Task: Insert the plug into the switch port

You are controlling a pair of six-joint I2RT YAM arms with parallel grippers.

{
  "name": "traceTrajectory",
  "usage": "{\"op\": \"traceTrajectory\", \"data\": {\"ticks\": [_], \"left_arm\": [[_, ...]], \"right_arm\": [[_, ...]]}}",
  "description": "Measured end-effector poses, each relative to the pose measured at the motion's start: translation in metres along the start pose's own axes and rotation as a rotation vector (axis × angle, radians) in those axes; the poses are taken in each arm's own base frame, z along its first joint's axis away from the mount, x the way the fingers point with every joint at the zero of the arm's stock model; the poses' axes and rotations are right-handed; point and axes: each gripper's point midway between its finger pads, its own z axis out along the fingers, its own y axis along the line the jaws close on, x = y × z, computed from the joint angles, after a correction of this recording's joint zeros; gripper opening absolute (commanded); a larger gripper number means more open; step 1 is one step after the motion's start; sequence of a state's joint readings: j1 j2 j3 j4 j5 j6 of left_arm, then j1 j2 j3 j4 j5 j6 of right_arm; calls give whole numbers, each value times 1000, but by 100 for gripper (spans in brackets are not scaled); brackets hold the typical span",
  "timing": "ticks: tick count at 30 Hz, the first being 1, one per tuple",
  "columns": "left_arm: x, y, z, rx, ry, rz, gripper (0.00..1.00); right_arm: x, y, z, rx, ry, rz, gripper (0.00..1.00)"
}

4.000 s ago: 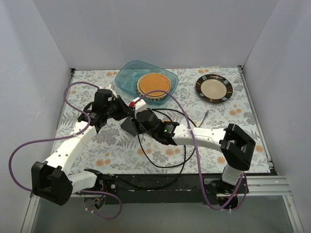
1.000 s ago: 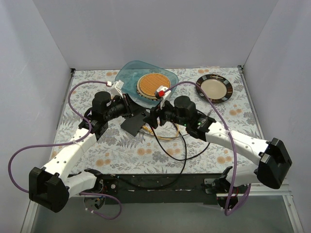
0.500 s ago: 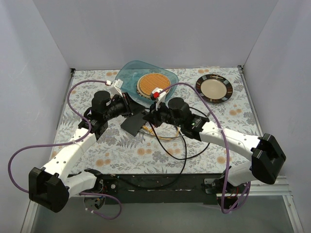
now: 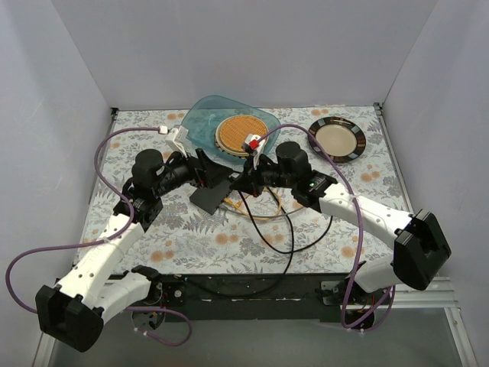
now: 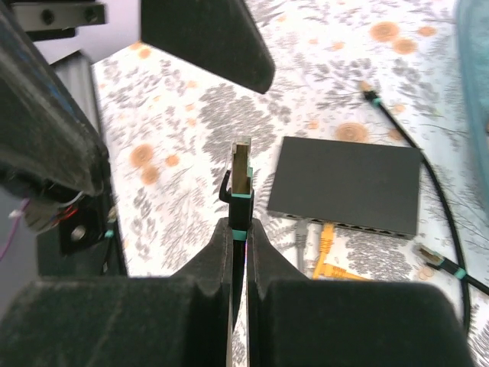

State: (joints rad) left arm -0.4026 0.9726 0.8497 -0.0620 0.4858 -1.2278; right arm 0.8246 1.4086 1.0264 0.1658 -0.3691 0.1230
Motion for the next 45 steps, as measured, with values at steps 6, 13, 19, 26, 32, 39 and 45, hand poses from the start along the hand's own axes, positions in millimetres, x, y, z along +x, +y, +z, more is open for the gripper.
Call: {"op": "traceTrajectory", "data": {"ticks": [6,13,19,26,32,39,45], "left_arm": [[18,-8,-2,103,48,63,86],[35,-23,-7,233,96,88,60],[34,-38,-11,319,104,113,45],[38,-41,-11,351,126,111,34],[39,-41,-10,358,130,111,13],[39,-39,-8,346,130,96,0],[36,-33,-3,291,116,52,0]], "right_arm": [[1,18,-17,-231,19,-1,1],[2,39,-30,-390,28,3,1],[0,44,-33,-432,17,-2,1],[-3,46,-33,-444,7,5,1],[-3,47,-34,-447,-2,18,1],[-2,44,-34,-429,6,39,34],[-5,27,-37,-281,8,31,71]]}}
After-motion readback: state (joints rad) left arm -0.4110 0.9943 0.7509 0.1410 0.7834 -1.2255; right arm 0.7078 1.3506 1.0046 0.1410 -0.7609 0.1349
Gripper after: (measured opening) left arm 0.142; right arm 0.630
